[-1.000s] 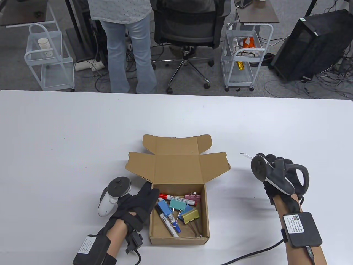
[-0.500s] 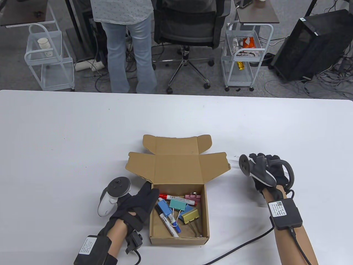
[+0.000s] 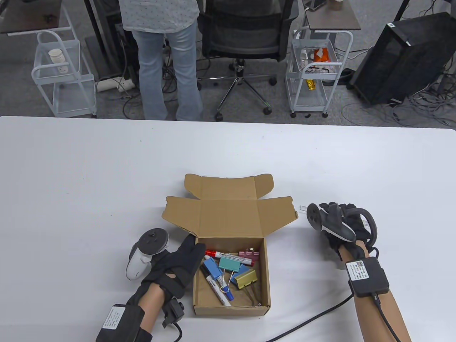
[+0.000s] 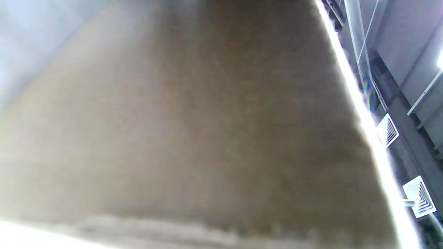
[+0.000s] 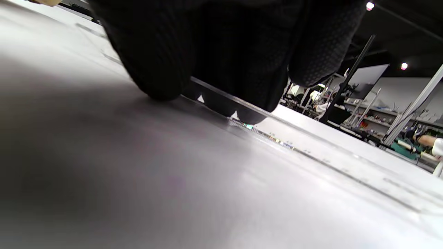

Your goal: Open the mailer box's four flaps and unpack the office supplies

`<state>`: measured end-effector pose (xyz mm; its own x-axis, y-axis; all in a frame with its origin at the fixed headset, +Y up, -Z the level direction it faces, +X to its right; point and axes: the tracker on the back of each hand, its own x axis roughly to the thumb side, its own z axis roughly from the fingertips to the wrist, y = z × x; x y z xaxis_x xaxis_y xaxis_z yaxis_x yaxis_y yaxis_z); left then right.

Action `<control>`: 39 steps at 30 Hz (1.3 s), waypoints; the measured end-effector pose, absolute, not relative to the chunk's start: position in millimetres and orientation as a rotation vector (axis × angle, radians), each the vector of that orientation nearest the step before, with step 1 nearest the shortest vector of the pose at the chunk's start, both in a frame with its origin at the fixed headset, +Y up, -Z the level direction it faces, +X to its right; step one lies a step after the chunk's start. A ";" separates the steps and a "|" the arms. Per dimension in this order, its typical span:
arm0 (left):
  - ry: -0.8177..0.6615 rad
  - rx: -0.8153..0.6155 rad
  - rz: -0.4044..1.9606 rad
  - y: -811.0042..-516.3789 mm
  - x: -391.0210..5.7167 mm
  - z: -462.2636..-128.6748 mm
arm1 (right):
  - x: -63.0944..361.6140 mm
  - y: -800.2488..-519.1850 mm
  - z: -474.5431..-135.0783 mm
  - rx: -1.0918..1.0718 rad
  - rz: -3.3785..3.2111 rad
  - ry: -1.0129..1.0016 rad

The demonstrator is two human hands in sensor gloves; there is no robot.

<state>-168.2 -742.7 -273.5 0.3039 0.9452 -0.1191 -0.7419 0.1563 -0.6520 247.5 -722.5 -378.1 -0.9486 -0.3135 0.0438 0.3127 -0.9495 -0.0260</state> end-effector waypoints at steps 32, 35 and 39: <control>-0.358 -0.699 1.244 -742.9 -168.4 -274.5 | 254.5 -682.9 -340.5 -0.138 -3.089 0.139; -0.359 -0.701 1.243 -742.9 -168.4 -274.6 | 245.3 -662.1 -324.3 -0.203 -3.114 0.144; -0.360 -0.702 1.243 -743.0 -168.5 -274.6 | 229.3 -635.7 -298.9 -0.305 -3.160 0.193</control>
